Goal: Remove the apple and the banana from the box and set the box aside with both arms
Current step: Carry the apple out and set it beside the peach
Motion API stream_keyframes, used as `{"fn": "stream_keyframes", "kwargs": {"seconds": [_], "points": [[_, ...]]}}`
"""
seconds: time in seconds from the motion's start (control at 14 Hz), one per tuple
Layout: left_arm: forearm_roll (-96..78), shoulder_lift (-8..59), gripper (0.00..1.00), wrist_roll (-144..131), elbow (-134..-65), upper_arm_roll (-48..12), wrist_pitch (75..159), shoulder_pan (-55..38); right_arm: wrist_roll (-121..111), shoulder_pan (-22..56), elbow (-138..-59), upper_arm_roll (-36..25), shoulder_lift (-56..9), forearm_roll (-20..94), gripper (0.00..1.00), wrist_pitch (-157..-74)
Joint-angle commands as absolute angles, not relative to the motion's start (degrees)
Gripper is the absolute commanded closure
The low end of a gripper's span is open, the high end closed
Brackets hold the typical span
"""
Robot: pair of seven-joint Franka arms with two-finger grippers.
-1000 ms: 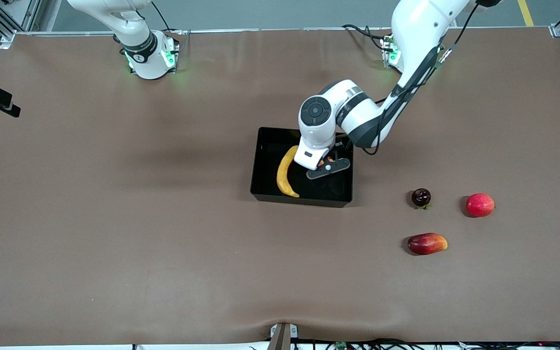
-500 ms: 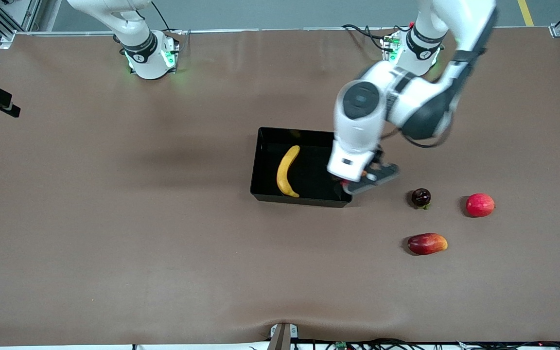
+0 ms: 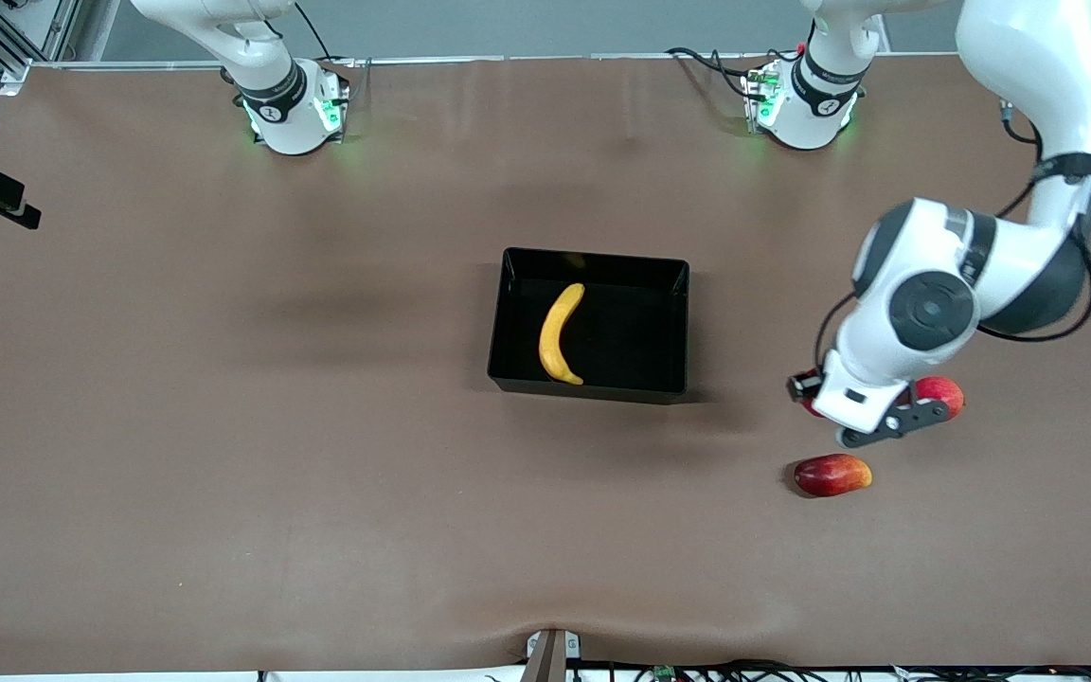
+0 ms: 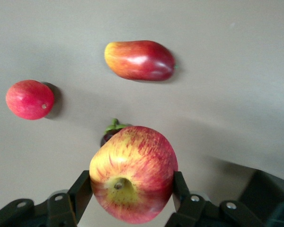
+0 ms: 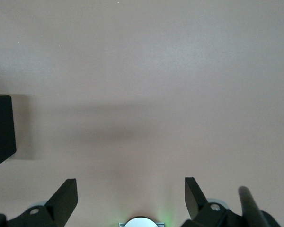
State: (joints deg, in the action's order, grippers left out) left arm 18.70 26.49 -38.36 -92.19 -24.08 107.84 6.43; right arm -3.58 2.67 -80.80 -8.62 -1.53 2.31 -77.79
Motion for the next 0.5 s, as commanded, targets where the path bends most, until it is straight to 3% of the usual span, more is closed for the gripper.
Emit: {"fn": "stream_keyframes", "kwargs": {"seconds": [0.0, 0.43], "points": [[20.13, 28.56, 1.0, -34.64, -92.28, -24.7, 109.15, 10.35, -4.04, 1.67, -80.16, -8.0, -1.85, 3.34, 0.0, -77.52], [26.18, 34.88, 1.0, -30.76, -92.11, -24.43, 116.62, 16.43, -4.04, 1.76, -80.16, -8.0, -1.85, 3.34, 0.0, -77.52]]}}
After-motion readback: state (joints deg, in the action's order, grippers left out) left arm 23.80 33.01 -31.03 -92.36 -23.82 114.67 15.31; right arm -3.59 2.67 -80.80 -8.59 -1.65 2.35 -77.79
